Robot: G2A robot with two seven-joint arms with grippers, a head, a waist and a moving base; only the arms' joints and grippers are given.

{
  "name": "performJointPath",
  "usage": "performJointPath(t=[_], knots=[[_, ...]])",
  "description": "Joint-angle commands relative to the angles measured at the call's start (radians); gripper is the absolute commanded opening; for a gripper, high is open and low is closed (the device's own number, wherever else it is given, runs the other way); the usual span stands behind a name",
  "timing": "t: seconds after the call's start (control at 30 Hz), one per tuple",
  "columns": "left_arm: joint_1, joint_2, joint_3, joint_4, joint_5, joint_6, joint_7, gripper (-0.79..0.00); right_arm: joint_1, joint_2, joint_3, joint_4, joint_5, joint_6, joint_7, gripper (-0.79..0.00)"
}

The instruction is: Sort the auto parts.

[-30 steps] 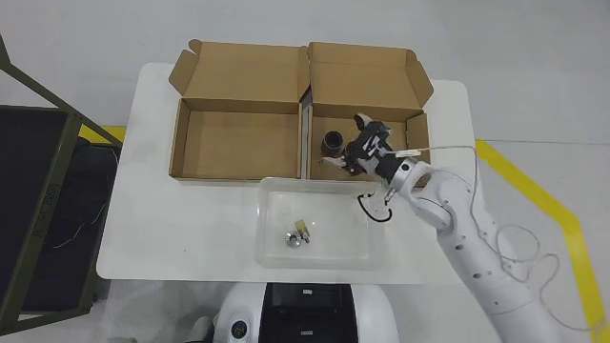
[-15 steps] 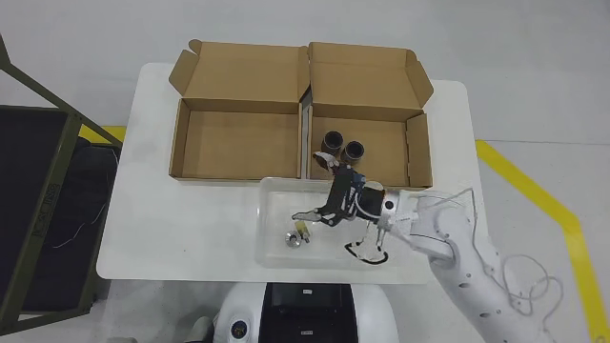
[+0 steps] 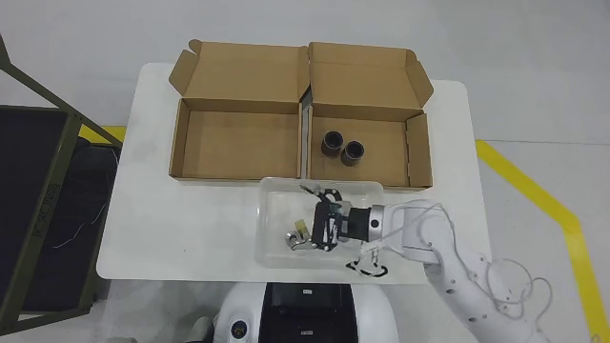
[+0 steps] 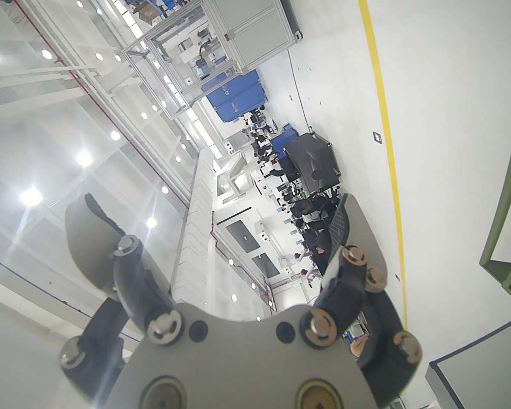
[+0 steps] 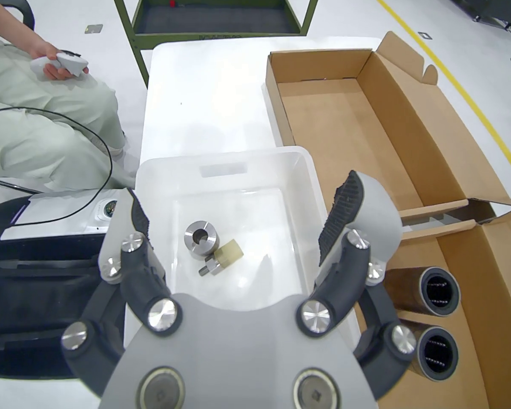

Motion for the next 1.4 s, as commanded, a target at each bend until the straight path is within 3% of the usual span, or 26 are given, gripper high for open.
performJointPath(t=[0.0, 0.87, 1.37], knots=[[0.000, 0.000, 0.000, 0.000, 0.000, 0.000, 0.000, 0.000, 0.001, 0.002, -0.005, 0.009, -0.029, 0.000, 0.002, 0.000], [0.000, 0.000, 0.000, 0.000, 0.000, 0.000, 0.000, 0.000, 0.027, 0.004, -0.046, 0.023, -0.123, -0.023, -0.006, 0.000], [0.000, 0.000, 0.000, 0.000, 0.000, 0.000, 0.000, 0.000, 0.140, -0.016, -0.152, 0.199, -0.143, -0.093, -0.049, 0.000]])
